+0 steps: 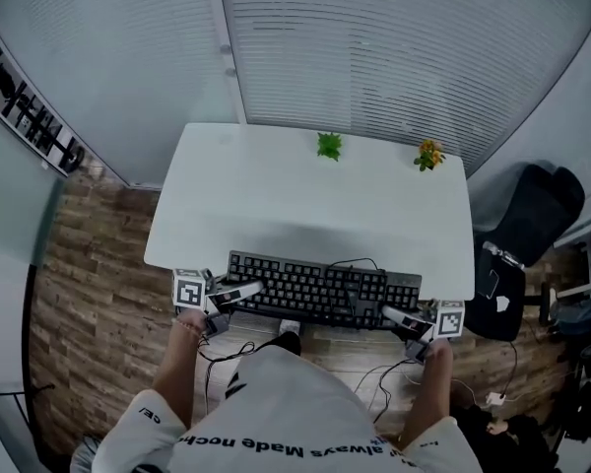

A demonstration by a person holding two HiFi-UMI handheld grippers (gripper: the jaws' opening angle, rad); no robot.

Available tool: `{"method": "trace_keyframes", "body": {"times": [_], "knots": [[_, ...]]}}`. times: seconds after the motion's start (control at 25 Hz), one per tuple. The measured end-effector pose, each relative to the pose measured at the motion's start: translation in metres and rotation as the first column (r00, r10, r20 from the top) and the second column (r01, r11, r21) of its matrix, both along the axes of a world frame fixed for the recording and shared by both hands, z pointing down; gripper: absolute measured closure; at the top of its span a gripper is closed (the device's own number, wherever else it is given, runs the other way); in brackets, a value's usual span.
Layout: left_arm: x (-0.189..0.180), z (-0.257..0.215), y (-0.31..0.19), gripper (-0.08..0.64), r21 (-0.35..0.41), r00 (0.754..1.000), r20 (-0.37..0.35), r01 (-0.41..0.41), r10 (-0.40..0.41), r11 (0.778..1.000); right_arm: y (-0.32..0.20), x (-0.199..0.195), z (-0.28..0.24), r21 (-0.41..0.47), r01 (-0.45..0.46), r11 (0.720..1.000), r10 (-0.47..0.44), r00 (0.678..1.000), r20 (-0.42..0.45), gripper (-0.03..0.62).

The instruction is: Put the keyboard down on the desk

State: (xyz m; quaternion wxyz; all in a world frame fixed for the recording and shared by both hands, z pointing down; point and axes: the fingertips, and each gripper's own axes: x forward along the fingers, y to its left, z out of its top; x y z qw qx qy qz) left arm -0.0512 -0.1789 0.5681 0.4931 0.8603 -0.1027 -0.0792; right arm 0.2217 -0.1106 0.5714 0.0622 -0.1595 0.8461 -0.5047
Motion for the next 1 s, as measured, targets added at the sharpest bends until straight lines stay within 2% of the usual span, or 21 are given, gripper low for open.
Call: {"method": "trace_keyframes", "body": {"times": [0.16, 0.52, 1.0], "knots": [[-0.009, 0.004, -0.038, 0.38, -0.005, 1.0, 0.003, 0.007, -0.007, 1.0, -0.037, -0.006, 0.008, -0.053, -0.023, 0.998, 0.024, 1.0, 0.021, 0.454], [-0.025, 0.01, -0.107, 0.39, 0.035, 0.999, 0.033, 0.034, -0.035, 0.999, -0.102, -0.023, 0.016, -0.074, -0.04, 0.996, 0.041, 0.999, 0.019, 0.445], [-0.033, 0.025, -0.126, 0.389, 0.022, 0.997, 0.049, 0.054, -0.055, 0.998, -0.126, -0.031, 0.025, -0.074, -0.057, 0.996, 0.056, 0.998, -0.015, 0.437]]}}
